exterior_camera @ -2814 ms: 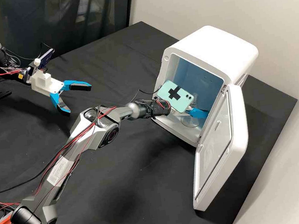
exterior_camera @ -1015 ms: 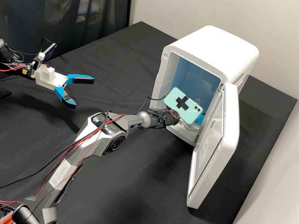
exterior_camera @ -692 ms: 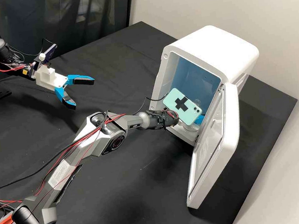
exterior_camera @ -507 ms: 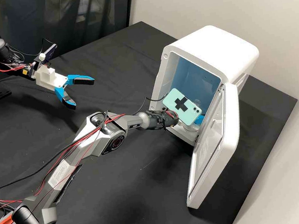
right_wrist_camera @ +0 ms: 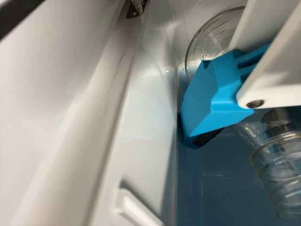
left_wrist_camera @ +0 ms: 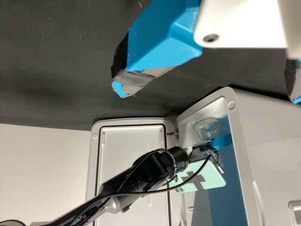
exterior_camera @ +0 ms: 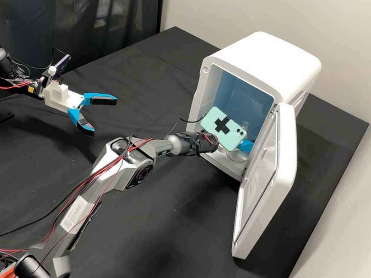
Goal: Place the flask in the incubator
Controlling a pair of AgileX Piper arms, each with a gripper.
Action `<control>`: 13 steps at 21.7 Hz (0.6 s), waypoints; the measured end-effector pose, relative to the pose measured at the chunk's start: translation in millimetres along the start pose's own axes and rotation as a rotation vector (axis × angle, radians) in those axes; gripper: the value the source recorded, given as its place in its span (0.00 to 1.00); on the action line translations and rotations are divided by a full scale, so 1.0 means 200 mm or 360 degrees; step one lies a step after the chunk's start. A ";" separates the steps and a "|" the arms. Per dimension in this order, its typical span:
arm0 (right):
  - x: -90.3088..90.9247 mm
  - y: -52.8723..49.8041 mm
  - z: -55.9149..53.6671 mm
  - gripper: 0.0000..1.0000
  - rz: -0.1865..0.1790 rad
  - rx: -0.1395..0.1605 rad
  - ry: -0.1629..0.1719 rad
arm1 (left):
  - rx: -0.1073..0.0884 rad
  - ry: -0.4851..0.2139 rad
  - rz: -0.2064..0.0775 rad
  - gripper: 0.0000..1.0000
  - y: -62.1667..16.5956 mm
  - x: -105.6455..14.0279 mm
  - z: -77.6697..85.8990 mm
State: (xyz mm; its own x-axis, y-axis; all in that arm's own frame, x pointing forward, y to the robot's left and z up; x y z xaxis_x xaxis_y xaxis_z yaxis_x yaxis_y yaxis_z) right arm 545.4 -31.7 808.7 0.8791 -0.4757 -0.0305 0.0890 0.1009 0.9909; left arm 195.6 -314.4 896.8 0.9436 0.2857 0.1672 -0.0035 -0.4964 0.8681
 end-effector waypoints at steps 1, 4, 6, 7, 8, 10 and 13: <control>0.00 0.00 0.00 0.00 0.0014 -0.0006 -0.0006 | 0.0000 0.0000 0.0000 1.00 0.000 0.00 0.00; -0.01 -0.01 -0.02 0.00 0.0026 -0.0040 -0.0010 | -0.0009 0.0001 -0.0011 1.00 -0.011 0.00 0.00; -0.01 -0.01 -0.02 0.00 0.0033 -0.0039 -0.0012 | -0.0011 0.0002 -0.0015 1.00 -0.014 0.00 0.00; -0.01 -0.01 -0.02 0.00 0.0033 -0.0039 -0.0012 | -0.0011 0.0002 -0.0015 1.00 -0.014 0.00 0.00; -0.01 -0.01 -0.02 0.00 0.0033 -0.0039 -0.0012 | -0.0011 0.0002 -0.0015 1.00 -0.014 0.00 0.00; -0.01 -0.01 -0.02 0.00 0.0036 -0.0039 -0.0014 | -0.0011 0.0002 -0.0015 1.00 -0.014 0.00 0.00; -0.01 -0.01 -0.02 0.00 0.0036 -0.0039 -0.0014 | -0.0011 0.0002 -0.0015 1.00 -0.014 0.00 0.00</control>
State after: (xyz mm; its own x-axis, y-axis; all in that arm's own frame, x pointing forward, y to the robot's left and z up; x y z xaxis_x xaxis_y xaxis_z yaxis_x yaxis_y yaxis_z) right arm 545.4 -28.6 806.2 0.8768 -0.4807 -0.0068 0.0807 0.1332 0.9878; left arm 196.0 -312.0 894.9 0.9432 0.2914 0.1597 0.0030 -0.4881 0.8728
